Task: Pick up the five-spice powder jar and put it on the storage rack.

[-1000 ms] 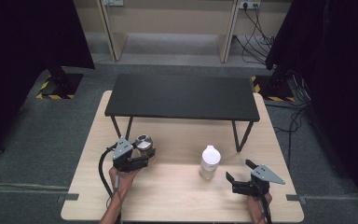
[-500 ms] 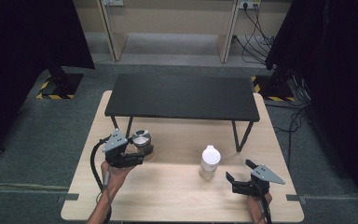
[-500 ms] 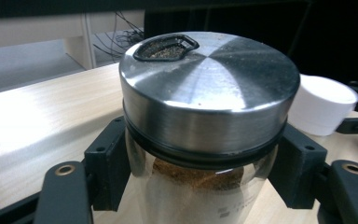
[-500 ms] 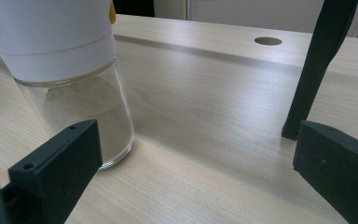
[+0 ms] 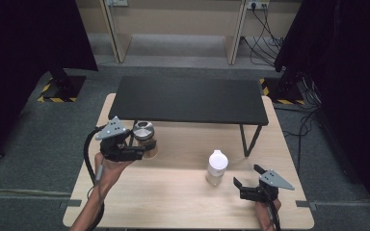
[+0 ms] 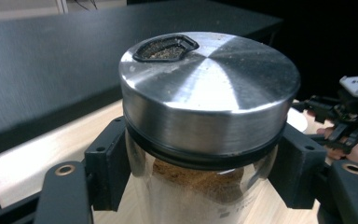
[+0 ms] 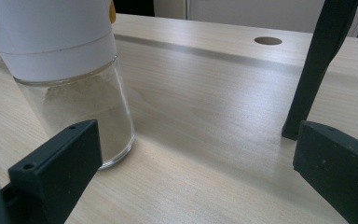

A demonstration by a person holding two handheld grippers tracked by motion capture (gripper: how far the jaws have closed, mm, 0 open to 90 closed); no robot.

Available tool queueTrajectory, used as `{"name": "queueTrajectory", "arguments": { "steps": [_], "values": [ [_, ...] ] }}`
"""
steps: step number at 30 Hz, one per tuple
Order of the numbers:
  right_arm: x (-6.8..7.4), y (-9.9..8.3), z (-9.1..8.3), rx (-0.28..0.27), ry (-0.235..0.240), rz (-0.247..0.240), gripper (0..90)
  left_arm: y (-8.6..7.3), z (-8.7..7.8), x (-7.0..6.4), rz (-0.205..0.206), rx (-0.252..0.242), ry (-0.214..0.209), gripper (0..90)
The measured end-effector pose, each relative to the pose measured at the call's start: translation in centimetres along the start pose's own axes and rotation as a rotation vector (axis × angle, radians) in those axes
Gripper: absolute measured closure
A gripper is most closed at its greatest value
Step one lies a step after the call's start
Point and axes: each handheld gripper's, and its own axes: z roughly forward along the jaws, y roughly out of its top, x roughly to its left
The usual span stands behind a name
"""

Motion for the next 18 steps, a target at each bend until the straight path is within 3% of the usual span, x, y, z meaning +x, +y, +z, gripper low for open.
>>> {"name": "queueTrajectory", "arguments": {
  "steps": [10, 18],
  "values": [
    [0.0, 0.0, 0.0, -0.001, 0.001, 0.0, 1.1, 3.4, -0.7, 0.4, -0.005, -0.015, 0.046, 31.1],
    [0.0, 0.0, 0.0, 0.0, 0.0, 0.003, 1.1, 6.1, 0.1, 0.2, -0.019, 0.008, 0.115, 31.1]
  ]
}}
